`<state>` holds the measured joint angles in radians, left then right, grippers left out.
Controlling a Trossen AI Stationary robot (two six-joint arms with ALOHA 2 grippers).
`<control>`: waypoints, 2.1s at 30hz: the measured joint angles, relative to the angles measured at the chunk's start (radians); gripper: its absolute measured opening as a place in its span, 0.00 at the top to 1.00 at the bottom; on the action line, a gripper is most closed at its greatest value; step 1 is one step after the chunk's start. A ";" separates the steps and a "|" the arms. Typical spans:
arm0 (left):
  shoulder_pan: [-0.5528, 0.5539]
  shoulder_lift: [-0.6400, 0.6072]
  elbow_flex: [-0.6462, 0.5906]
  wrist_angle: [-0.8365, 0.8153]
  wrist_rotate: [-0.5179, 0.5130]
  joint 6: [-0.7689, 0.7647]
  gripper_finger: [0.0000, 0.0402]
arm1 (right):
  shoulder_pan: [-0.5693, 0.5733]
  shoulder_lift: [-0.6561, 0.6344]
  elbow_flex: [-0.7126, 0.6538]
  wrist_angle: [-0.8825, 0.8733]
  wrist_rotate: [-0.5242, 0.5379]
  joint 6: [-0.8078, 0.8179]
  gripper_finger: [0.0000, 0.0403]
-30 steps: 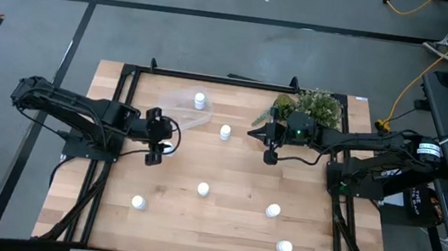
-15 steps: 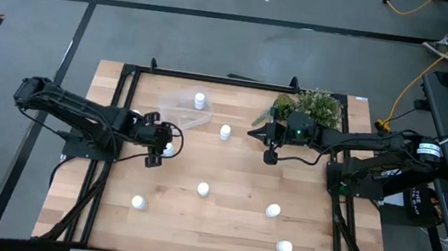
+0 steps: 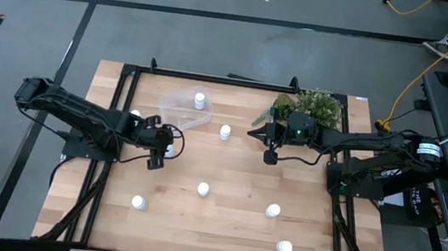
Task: Pick and place pill bottles into a basket
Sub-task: Put the white medicine bottle into the transparent bin
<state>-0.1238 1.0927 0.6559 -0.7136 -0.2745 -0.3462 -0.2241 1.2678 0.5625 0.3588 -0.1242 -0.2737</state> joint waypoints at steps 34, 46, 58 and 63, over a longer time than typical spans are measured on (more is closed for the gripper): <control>-0.005 0.089 0.001 0.068 -0.017 0.020 0.56 | 0.000 0.000 0.000 0.000 0.000 0.000 0.95; -0.030 0.085 -0.002 0.073 -0.079 0.017 0.45 | 0.000 0.000 0.000 0.000 0.000 0.000 0.95; -0.037 0.081 -0.002 0.089 -0.092 0.017 0.43 | 0.000 0.000 0.000 0.000 0.000 0.000 0.95; -0.029 0.080 -0.001 0.089 -0.096 0.016 0.43 | 0.000 0.000 0.000 0.000 0.000 0.000 0.95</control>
<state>-0.1525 1.1732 0.6554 -0.6247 -0.3706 -0.3298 -0.2241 1.2678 0.5624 0.3588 -0.1242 -0.2737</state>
